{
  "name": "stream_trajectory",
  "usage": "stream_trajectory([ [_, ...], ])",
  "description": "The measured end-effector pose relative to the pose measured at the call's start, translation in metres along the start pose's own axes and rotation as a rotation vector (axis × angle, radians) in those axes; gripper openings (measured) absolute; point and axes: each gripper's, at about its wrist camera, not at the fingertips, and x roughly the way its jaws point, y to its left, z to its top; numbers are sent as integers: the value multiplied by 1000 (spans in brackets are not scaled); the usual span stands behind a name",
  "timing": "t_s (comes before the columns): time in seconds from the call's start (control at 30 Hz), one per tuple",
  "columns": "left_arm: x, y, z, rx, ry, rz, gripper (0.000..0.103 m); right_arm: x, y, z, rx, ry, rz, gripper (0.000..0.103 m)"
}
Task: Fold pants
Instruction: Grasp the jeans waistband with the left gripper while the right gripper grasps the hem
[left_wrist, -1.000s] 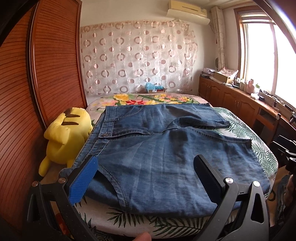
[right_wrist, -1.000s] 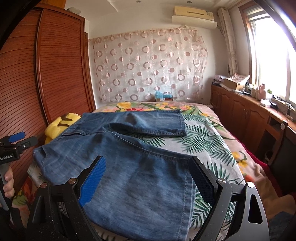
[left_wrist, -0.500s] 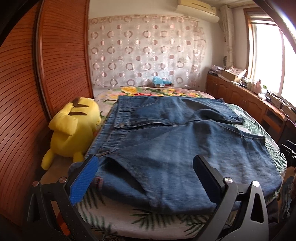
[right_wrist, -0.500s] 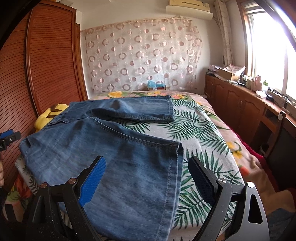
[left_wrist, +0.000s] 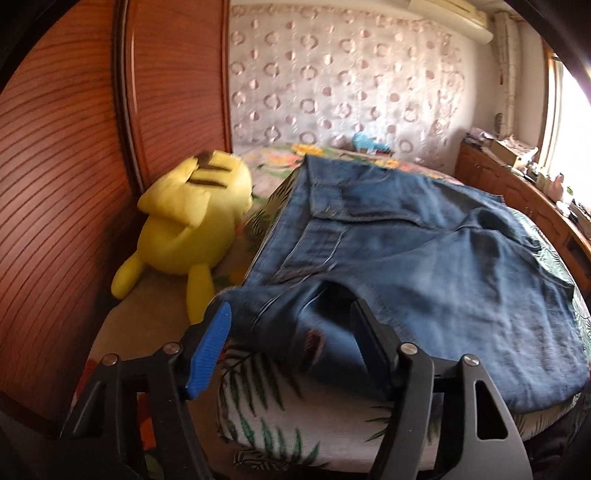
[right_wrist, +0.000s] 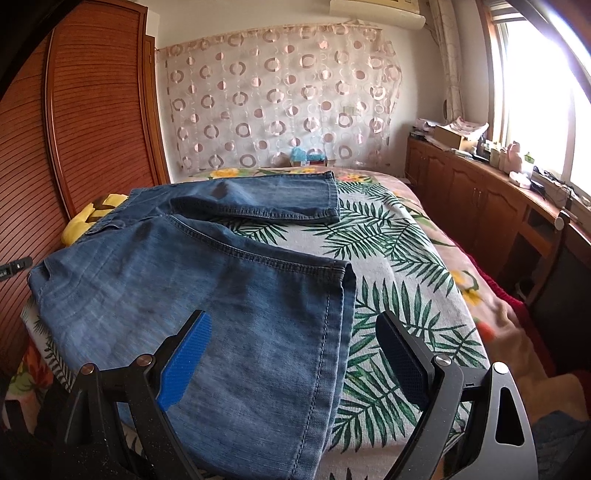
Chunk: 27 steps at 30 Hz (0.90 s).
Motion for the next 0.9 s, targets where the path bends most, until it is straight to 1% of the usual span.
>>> stream_trajectory([
  [0.13, 7, 6, -7, -28, 32, -5, 66, 3, -6, 1, 0, 13, 1, 91],
  [0.3, 14, 5, -11, -32, 58, -25, 64, 3, -10, -1, -4, 30, 0, 91],
  [0.47, 22, 1, -16, -8, 79, -10, 63, 5, -18, -4, -4, 73, 3, 91],
  [0.53, 23, 2, -16, -8, 83, -10, 60, 7, -19, -6, -9, 106, 11, 91],
  [0.6, 23, 3, -16, -11, 82, -10, 51, 9, -21, -10, -13, 131, 18, 91],
  [0.7, 21, 0, -16, 14, 73, -4, 41, 9, -24, -12, -5, 152, 31, 91],
  [0.73, 20, -1, -16, 22, 70, -7, 39, 9, -26, -12, -3, 159, 36, 88],
  [0.8, 19, -3, -16, 28, 68, -21, 29, 10, -27, -12, -5, 173, 35, 84],
  [0.83, 18, -4, -15, 31, 65, -22, 28, 10, -27, -13, -7, 182, 35, 82],
  [0.9, 14, -5, -13, 32, 51, -28, 22, 12, -29, -14, -5, 198, 39, 78],
])
